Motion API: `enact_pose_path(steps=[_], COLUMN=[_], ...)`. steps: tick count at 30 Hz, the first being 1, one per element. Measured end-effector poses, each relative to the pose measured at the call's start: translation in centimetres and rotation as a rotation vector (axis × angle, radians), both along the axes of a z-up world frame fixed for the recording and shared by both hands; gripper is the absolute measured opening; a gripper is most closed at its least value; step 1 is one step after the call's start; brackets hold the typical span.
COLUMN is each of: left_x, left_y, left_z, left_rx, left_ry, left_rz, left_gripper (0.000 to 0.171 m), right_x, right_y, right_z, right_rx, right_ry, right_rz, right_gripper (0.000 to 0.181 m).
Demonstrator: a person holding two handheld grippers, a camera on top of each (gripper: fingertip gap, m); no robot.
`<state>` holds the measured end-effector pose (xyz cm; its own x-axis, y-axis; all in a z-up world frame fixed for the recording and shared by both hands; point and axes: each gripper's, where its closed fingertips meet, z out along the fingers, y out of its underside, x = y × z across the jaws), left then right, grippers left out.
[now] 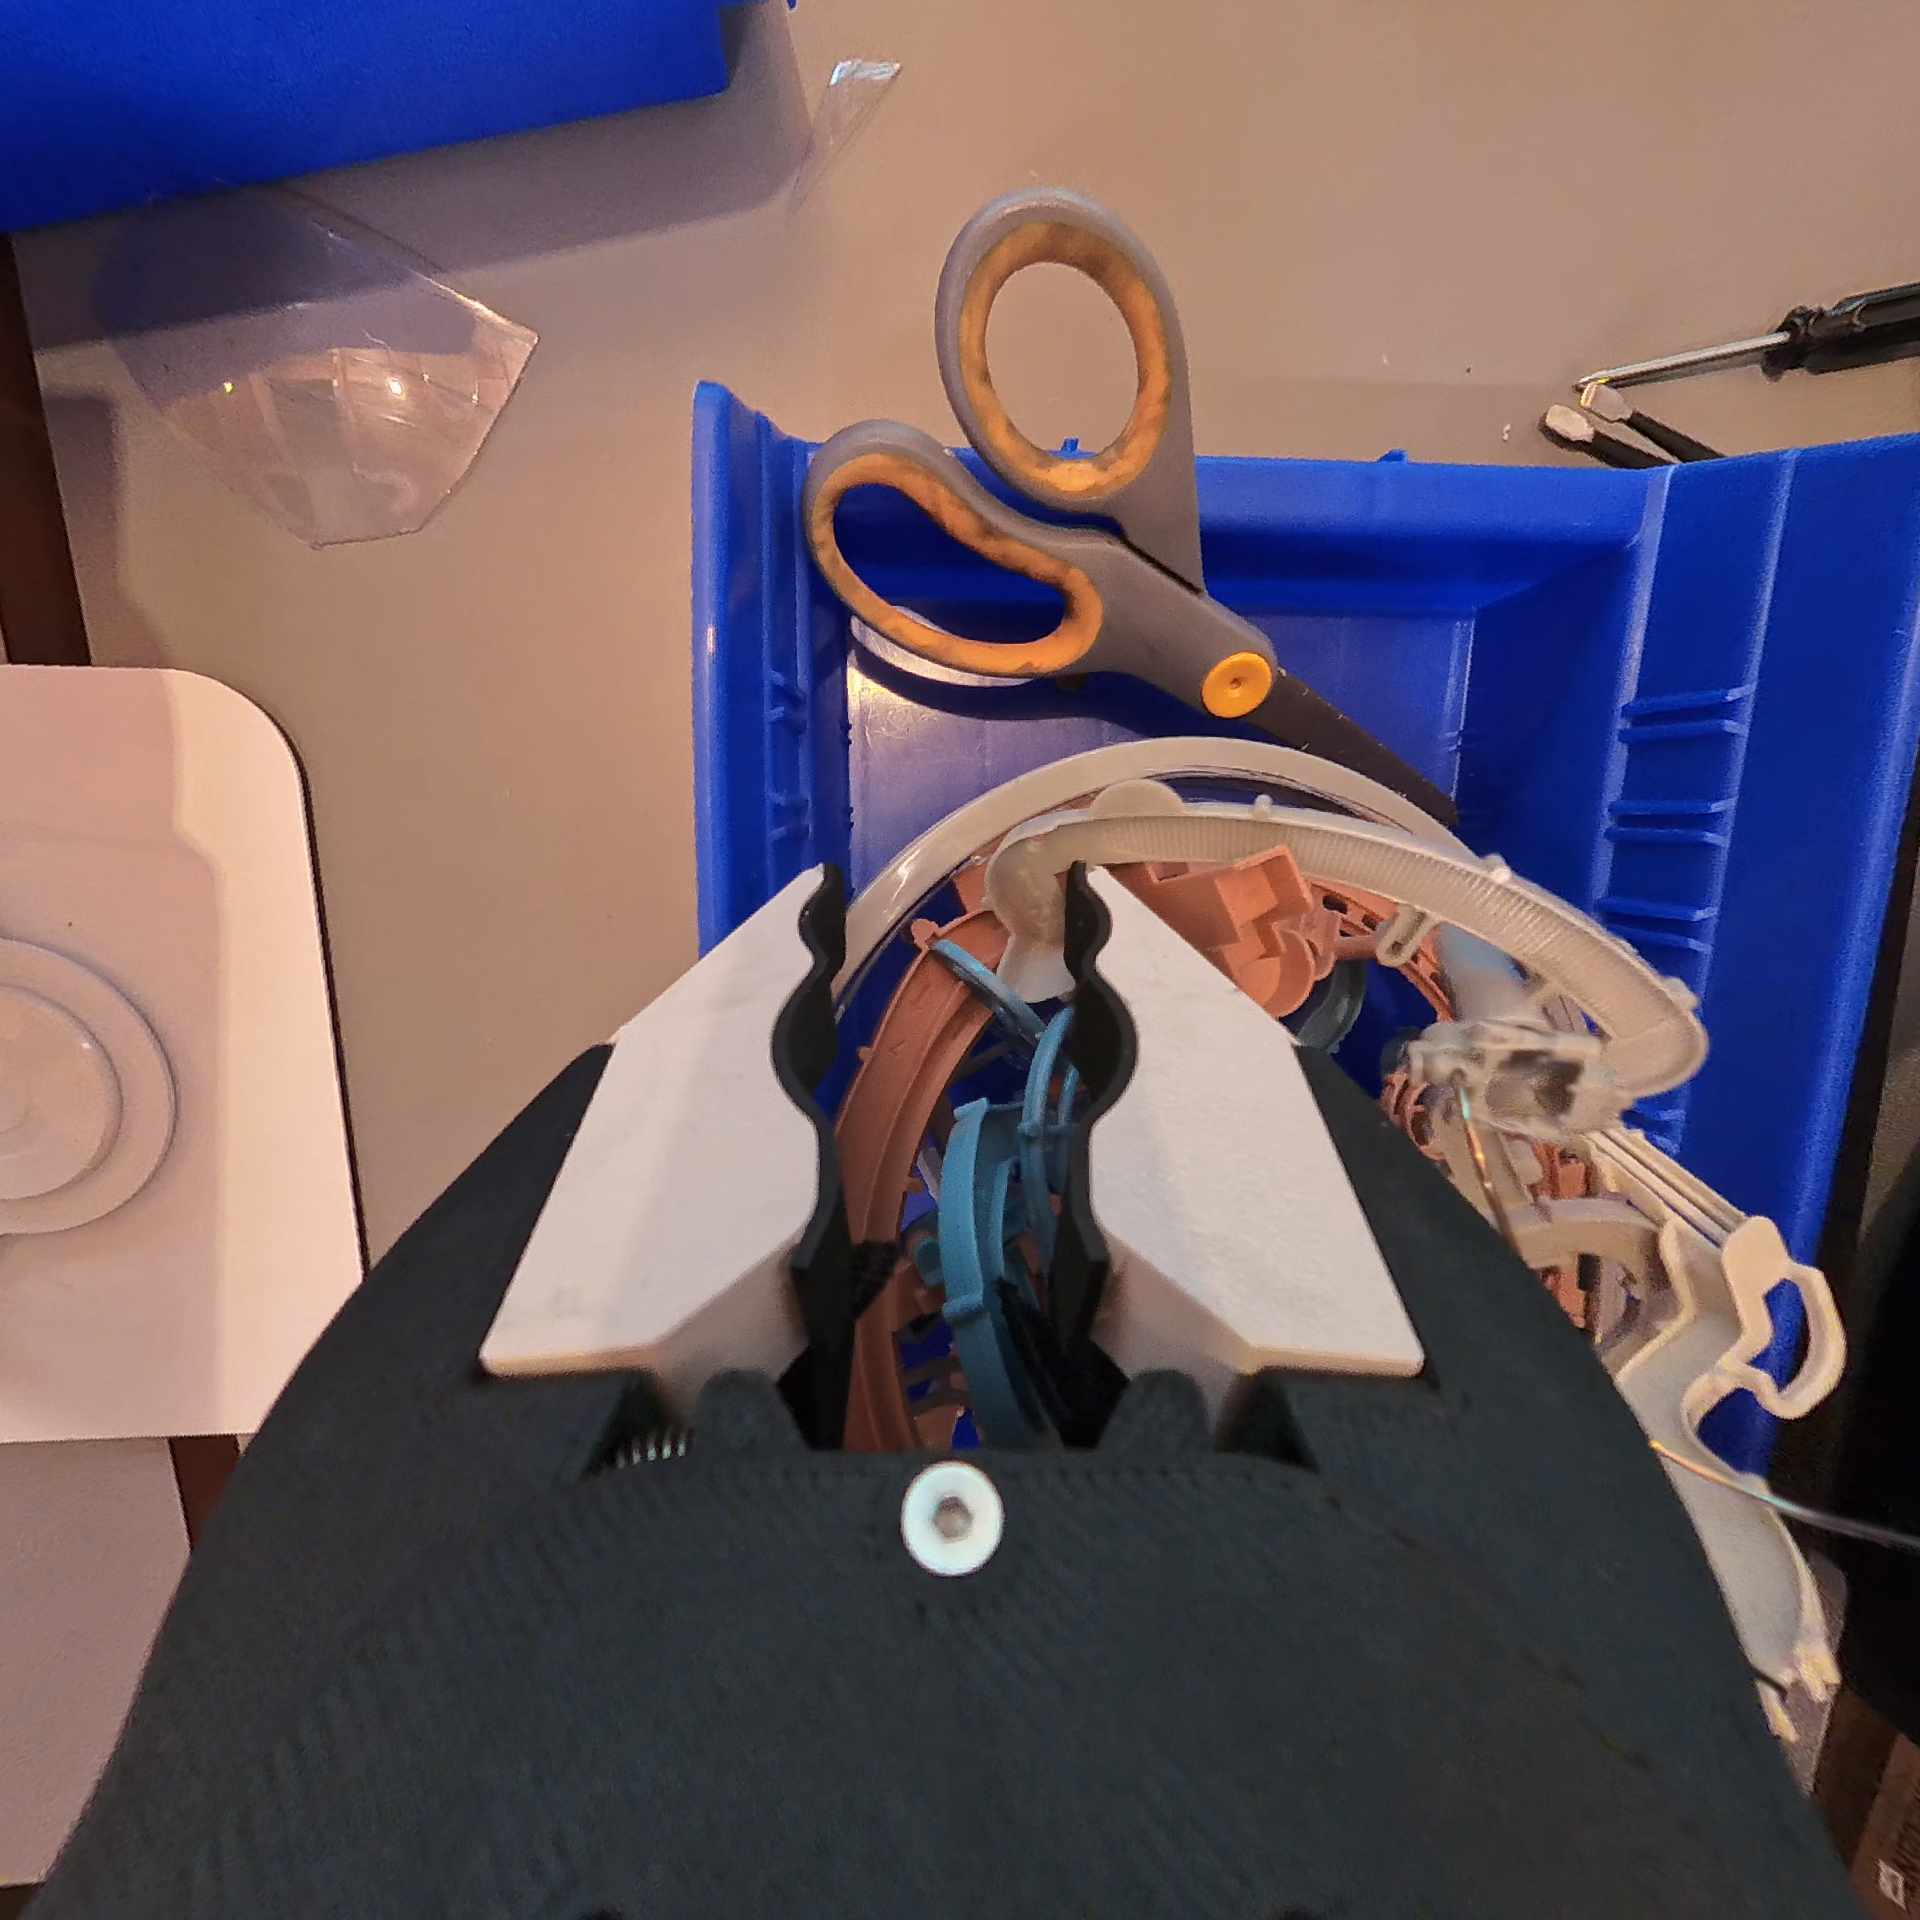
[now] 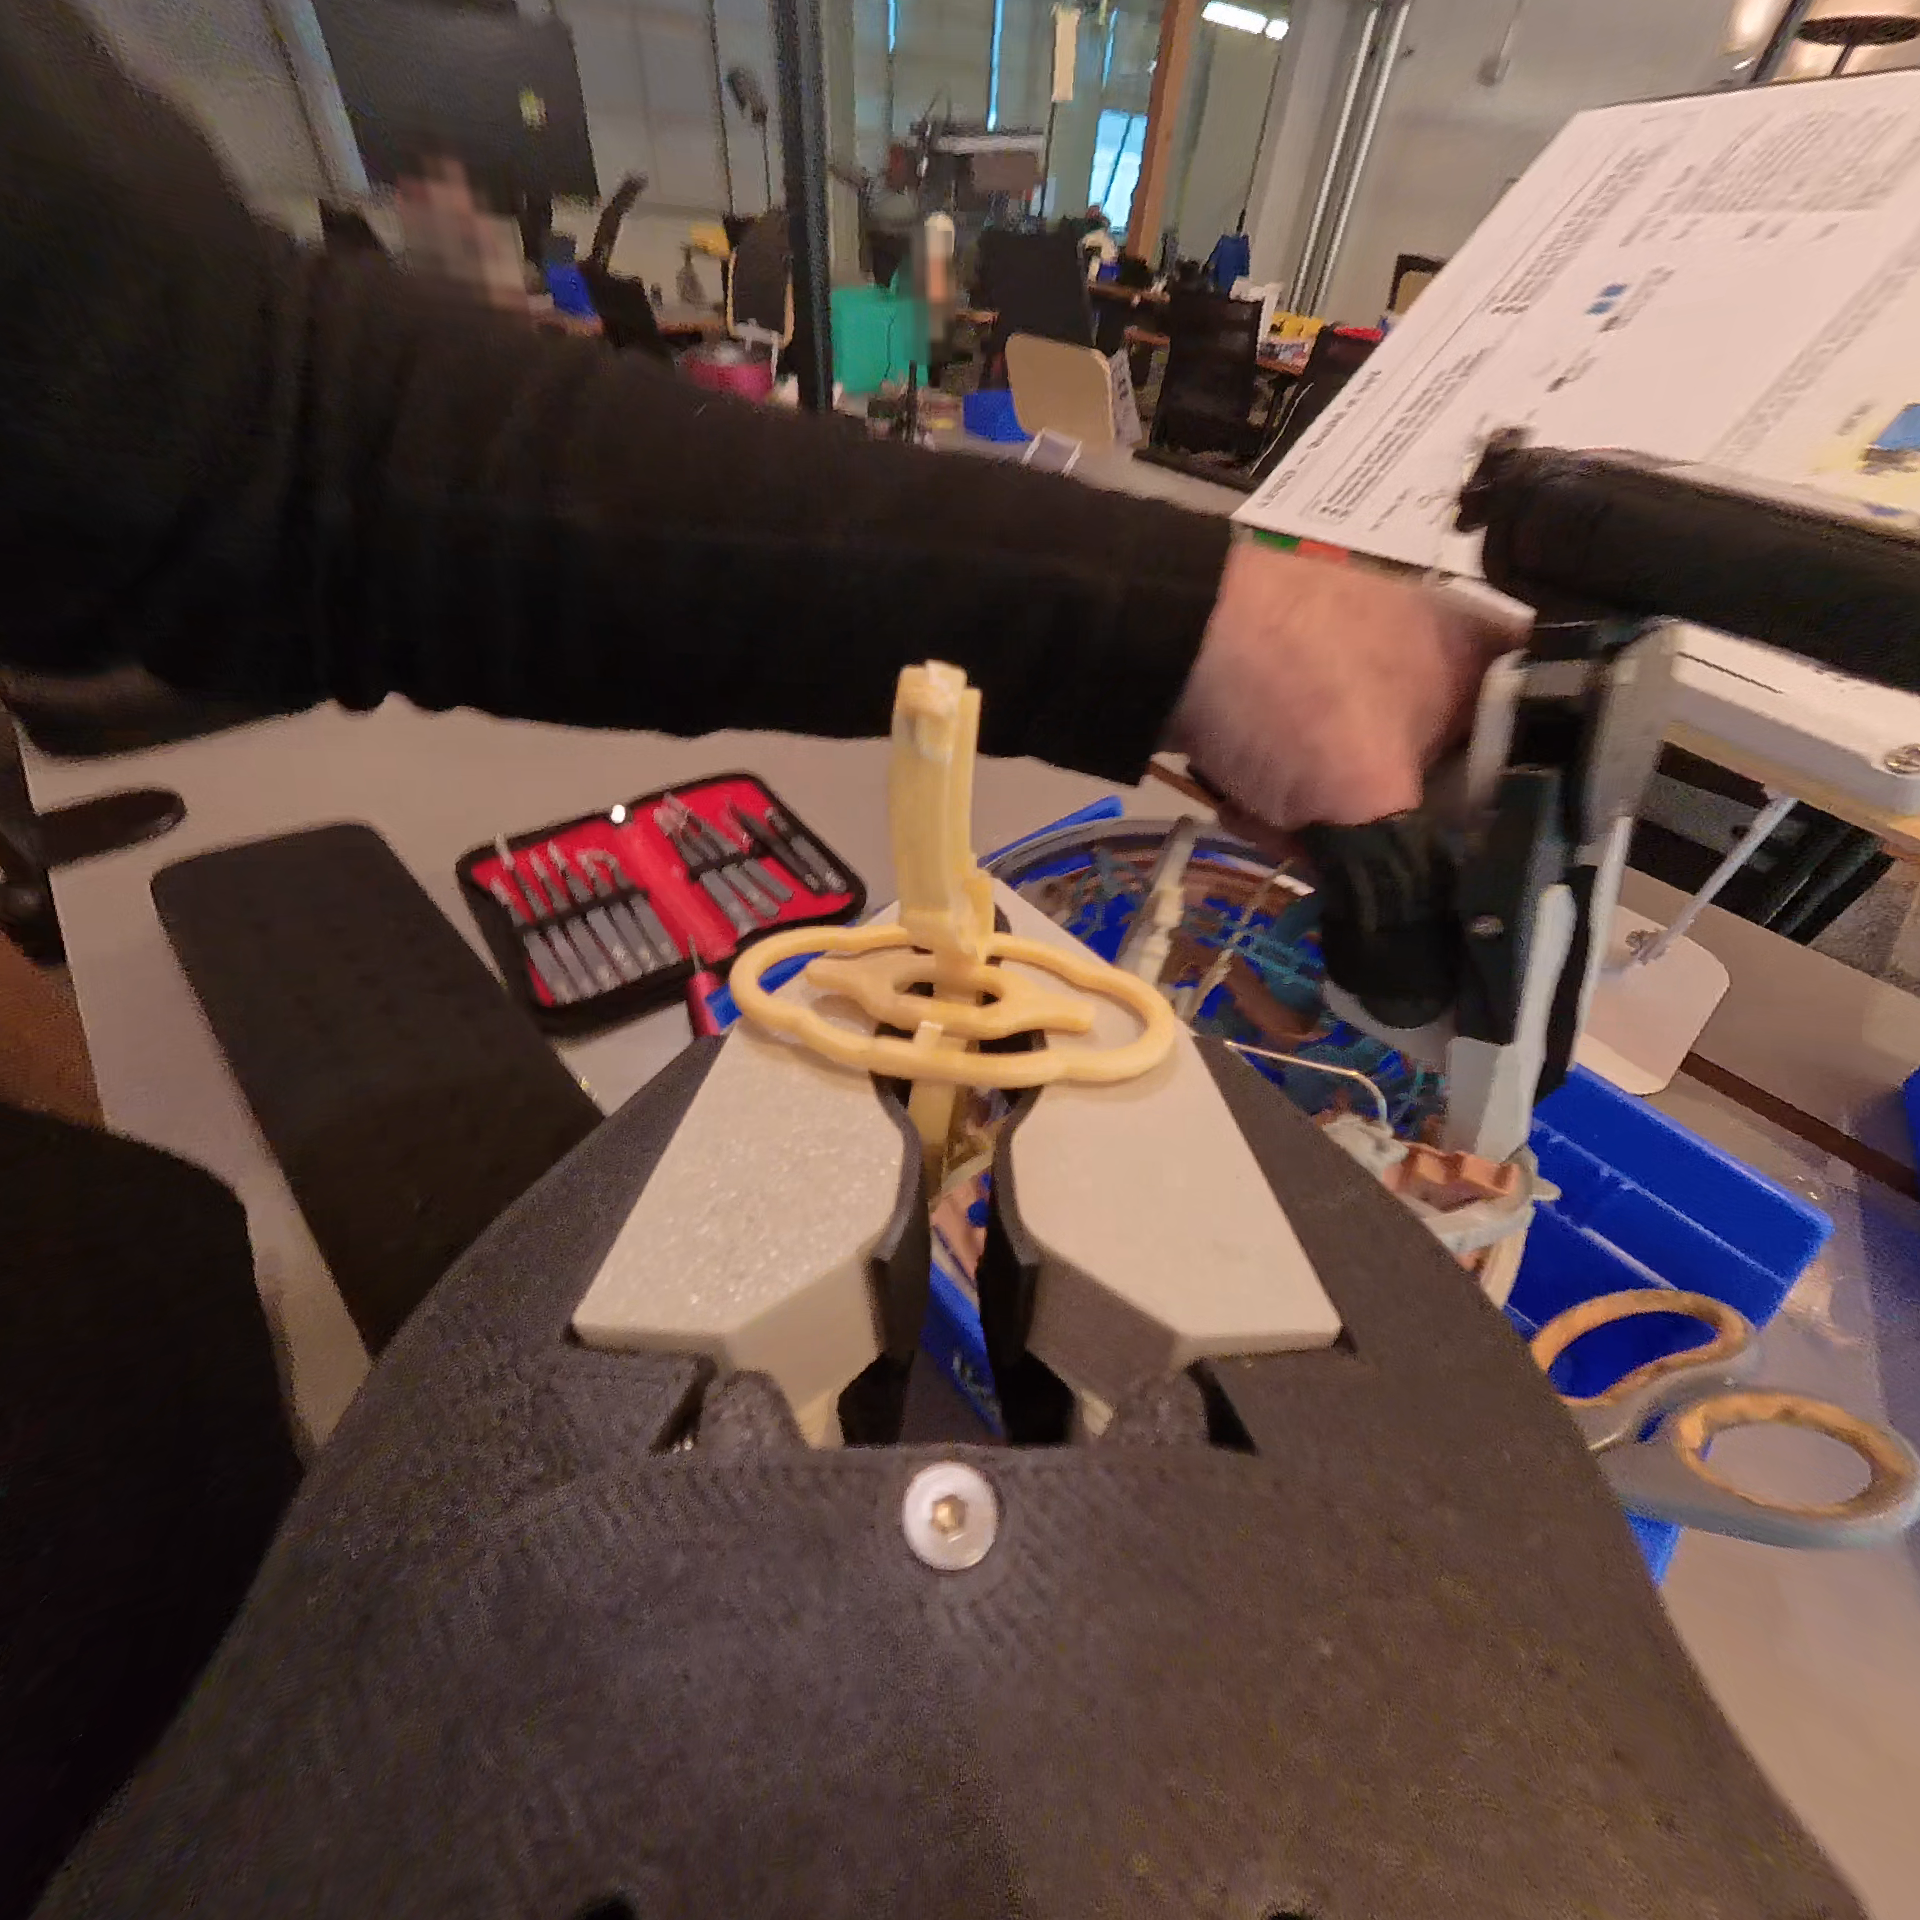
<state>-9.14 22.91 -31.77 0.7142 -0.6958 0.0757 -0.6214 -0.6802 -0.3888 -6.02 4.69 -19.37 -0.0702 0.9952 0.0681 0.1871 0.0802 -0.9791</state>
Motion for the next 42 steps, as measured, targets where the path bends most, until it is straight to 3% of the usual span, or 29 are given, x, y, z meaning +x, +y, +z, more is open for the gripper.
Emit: enact_pose_path(steps=[5,9,15,17,20,24,28,31,34,37,42], left_x=[0.0,0.0,0.1,0.2,0.5,1.4,4.1,6.6,7.2,7.0,7.5], left_y=[0.0,0.2,0.7,0.7,0.5,0.0,-3.2,-6.8,-8.0,-6.7,-6.4], left_z=[0.1,0.4,0.8,0.9,1.7,5.0,7.5,7.0,5.1,4.8,5.0], left_rx=[0.007,0.001,0.037,0.039,0.097,0.225,0.258,0.192,0.181,0.297,0.375], left_ry=[-0.013,-0.076,-0.106,-0.111,-0.116,-0.229,-0.279,-0.234,-0.086,0.057,0.067], left_rz=[-0.009,0.012,0.031,0.027,-0.039,-0.092,-0.226,-0.353,-0.387,-0.366,-0.363], left_gripper=[0.041,0.041,0.04,0.041,0.038,0.04,0.044,0.045,0.051,0.022,0.006], right_x=[1.2,4.0,6.3,6.1,5.9,6.0,5.1,4.3,3.8,3.5,3.4], right_y=[7.0,13.6,19.5,19.5,19.3,19.6,19.2,19.0,19.2,19.2,19.4], right_z=[3.0,3.1,-2.3,-4.0,-4.2,-3.7,-3.1,-2.4,-1.8,-0.9,-0.3], right_rx=[-0.291,-0.421,-0.738,-0.8,-0.853,-0.889,-0.907,-0.895,-0.897,-0.909,-0.866], right_ry=[0.153,0.205,0.198,0.165,0.167,0.176,0.165,0.153,0.142,0.143,0.125], right_rz=[-0.038,-0.131,-0.277,-0.263,-0.208,-0.163,-0.129,-0.115,-0.111,-0.097,-0.096], right_gripper=[0.0,0.0,0.0,0.0,0.0,0.0,0.0,0.0,0.0,0.0,0.0])
